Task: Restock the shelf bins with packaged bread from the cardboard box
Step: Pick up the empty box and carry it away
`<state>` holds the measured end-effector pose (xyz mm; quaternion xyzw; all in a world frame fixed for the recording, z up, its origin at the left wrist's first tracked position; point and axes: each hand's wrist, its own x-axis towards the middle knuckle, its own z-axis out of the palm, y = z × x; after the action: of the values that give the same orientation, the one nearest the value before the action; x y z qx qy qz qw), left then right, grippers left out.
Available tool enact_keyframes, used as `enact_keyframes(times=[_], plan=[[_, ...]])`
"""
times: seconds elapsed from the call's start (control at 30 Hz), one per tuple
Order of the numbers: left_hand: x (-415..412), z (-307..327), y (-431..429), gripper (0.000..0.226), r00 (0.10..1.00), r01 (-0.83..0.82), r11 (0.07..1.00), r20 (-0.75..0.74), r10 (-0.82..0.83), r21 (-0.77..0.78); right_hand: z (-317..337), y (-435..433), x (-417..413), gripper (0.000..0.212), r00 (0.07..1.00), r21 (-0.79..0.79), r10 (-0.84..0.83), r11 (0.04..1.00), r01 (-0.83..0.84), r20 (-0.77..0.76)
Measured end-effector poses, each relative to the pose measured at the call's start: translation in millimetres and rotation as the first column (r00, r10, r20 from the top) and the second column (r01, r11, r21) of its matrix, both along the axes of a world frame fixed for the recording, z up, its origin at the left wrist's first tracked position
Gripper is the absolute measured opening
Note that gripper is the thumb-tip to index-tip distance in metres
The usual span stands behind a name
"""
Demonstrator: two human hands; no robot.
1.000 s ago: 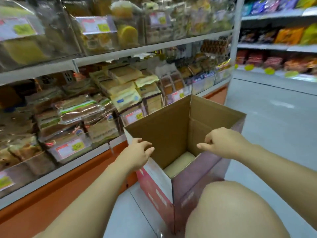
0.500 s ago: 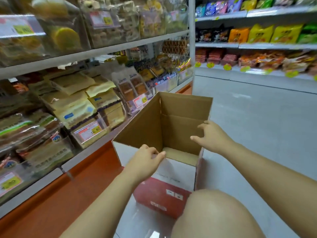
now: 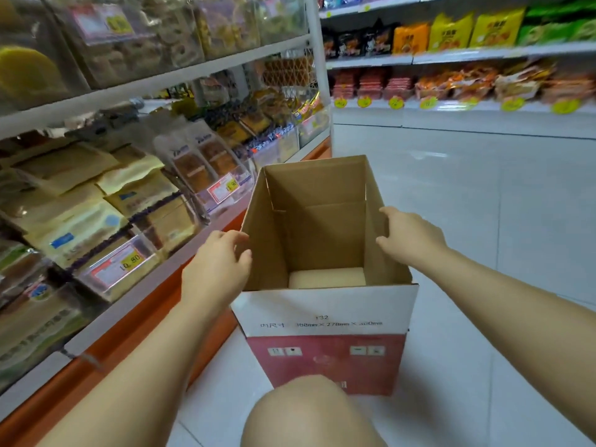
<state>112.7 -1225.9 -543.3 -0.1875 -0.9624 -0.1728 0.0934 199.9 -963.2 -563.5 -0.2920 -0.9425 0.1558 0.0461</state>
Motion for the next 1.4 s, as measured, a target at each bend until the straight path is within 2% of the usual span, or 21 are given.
enact_keyframes(times=[0.1, 0.2, 0.33, 0.53, 0.63, 0.8, 1.0, 1.2, 1.4], plan=[[-31, -9, 2, 0.047, 0.990, -0.029, 0.998, 0.134, 0.037, -0.059, -1, -1, -16, 0.056, 0.999, 0.104, -0.008, 0.995, 0.004, 0.035], [-60, -17, 7, 0.052, 0.976, 0.002, 1.000, 0.216, 0.005, -0.031, -1, -3, -32, 0.053, 0.998, 0.164, -0.007, 0.987, -0.004, 0.066], [-99, -25, 10, 0.051, 0.967, 0.064, 0.997, 0.242, -0.074, 0.050, -2, 4, -52, 0.064, 0.995, 0.212, -0.046, 0.977, 0.027, 0.083], [-122, -20, 16, 0.050, 0.948, 0.152, 0.984, 0.269, -0.171, 0.092, 6, 5, -59, 0.052, 0.986, 0.180, -0.138, 0.976, 0.120, 0.092], [-120, 0, 20, 0.053, 0.946, 0.147, 0.974, 0.262, -0.189, 0.170, 25, 5, -54, 0.044, 0.983, 0.164, -0.173, 0.973, 0.161, 0.063], [-126, 72, 45, 0.060, 0.919, 0.169, 0.957, 0.313, -0.239, 0.235, 99, 21, -41, 0.036, 0.966, 0.122, -0.254, 0.961, 0.247, 0.044], [-114, 198, 91, 0.046, 0.892, 0.233, 0.951, 0.345, -0.292, 0.202, 222, 59, -7, 0.022, 0.924, -0.013, -0.382, 0.924, 0.382, 0.013], [-102, 340, 191, 0.046, 0.856, 0.379, 0.905, 0.299, -0.423, 0.195, 351, 131, 41, 0.019, 0.855, -0.066, -0.519, 0.853, 0.517, -0.012], [-83, 413, 291, 0.046, 0.803, 0.490, 0.850, 0.279, -0.526, 0.193, 429, 204, 81, 0.019, 0.813, -0.046, -0.582, 0.813, 0.580, -0.023]])
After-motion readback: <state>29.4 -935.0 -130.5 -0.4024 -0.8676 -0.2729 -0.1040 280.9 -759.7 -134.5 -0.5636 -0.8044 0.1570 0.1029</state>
